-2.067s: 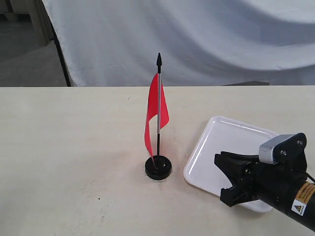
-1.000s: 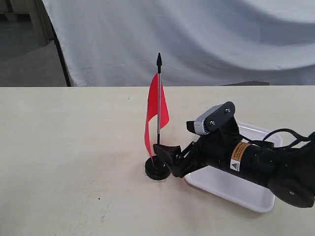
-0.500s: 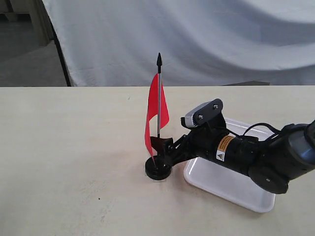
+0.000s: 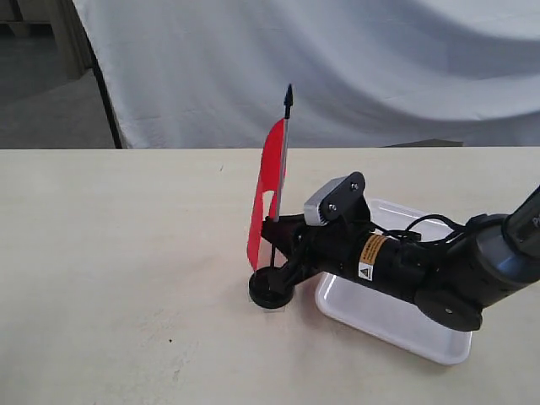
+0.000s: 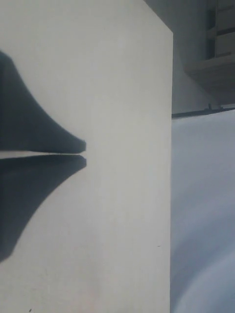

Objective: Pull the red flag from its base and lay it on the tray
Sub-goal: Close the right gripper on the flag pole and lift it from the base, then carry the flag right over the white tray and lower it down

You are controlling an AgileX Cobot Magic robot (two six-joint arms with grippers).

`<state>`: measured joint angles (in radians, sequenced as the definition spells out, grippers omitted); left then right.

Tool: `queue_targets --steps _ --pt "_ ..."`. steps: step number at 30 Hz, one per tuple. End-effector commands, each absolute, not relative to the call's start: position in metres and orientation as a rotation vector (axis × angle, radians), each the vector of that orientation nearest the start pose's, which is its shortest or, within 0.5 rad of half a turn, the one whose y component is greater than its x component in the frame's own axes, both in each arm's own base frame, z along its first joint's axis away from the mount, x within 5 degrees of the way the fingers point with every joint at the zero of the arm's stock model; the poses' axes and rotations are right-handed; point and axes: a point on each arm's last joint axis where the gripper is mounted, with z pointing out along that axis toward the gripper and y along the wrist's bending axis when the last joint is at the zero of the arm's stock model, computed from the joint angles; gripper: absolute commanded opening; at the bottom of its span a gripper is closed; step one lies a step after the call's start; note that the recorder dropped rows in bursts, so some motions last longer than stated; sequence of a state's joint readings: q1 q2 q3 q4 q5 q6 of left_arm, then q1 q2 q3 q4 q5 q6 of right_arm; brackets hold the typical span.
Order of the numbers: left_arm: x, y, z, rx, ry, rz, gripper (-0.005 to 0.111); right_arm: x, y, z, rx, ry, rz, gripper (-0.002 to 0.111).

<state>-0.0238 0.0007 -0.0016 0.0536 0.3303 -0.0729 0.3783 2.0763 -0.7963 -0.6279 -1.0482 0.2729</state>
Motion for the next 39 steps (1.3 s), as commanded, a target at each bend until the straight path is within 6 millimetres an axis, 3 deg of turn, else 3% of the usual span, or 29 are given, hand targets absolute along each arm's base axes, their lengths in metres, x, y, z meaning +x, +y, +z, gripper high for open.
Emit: queue_targets --steps 1,5,11,14,19,24,30,35,39 --pt "0.054 0.0 0.184 -0.019 1.807 -0.023 0.001 0.321 0.171 0.107 -0.758 1.668 0.679 0.001" --pt "0.054 0.0 0.184 -0.019 1.807 -0.023 0.001 0.321 0.171 0.113 -0.752 1.663 0.692 0.0" --pt "0.054 0.0 0.184 -0.019 1.807 -0.023 0.001 0.305 0.166 0.139 -0.739 1.628 0.714 0.0" --pt "0.054 0.0 0.184 -0.019 1.807 -0.023 0.001 0.294 0.154 0.157 -0.664 1.617 0.681 0.0" --pt "0.054 0.0 0.184 -0.019 1.807 -0.023 0.001 0.282 0.128 0.175 -0.358 1.676 0.605 0.0" --pt "0.054 0.0 0.184 -0.019 1.807 -0.023 0.001 0.282 0.108 0.173 -0.009 1.955 0.529 0.0" --pt "0.054 0.0 0.184 -0.019 1.807 -0.023 0.001 0.287 0.106 0.169 0.0 2.313 0.375 0.0" --pt "0.054 0.0 0.184 -0.019 1.807 -0.023 0.001 0.298 0.103 0.182 0.004 2.522 0.253 0.0" --pt "0.054 0.0 0.184 -0.019 1.807 -0.023 0.001 0.301 0.087 0.184 0.198 2.612 0.259 0.0"
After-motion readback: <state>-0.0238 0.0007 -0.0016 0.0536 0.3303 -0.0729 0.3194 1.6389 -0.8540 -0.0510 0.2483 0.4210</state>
